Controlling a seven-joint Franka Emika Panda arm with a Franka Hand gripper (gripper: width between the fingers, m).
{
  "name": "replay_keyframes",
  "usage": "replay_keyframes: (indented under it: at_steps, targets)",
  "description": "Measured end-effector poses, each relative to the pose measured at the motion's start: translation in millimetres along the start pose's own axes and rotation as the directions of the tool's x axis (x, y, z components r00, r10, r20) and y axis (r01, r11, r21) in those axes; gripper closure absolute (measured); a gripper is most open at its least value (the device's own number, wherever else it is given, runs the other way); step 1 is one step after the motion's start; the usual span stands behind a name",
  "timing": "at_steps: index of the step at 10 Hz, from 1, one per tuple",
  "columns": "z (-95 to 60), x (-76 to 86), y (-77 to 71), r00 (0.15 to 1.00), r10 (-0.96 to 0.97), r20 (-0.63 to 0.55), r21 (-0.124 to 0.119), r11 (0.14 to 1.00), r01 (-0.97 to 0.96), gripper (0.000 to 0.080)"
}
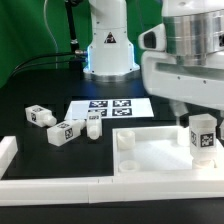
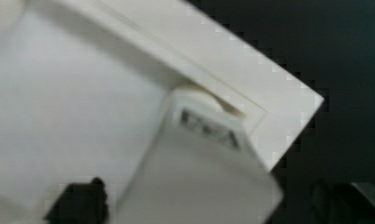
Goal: Assemble one leg
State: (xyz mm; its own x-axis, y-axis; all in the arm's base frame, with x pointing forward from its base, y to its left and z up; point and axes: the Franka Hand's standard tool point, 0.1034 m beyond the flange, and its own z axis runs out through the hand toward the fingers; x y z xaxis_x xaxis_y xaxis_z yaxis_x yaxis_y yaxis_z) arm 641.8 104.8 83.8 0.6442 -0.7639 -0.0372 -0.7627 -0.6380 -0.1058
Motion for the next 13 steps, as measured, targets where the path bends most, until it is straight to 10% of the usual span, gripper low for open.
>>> replay_keyframes:
  at_steps: [7, 11, 13]
  targets:
    - [2.7, -7.3, -6.5, 0.746, -0.664, -0.049, -0.061, 0.748, 0.661, 0.0151]
    - [2.8, -4.5, -4.9, 0.835, -0.548, -0.057, -0.054, 0.837, 0.545, 0.0509]
    - [2.9, -2.4, -4.7, 0.911, -0.408, -0.064, -0.048, 0.913, 0.405, 0.0509]
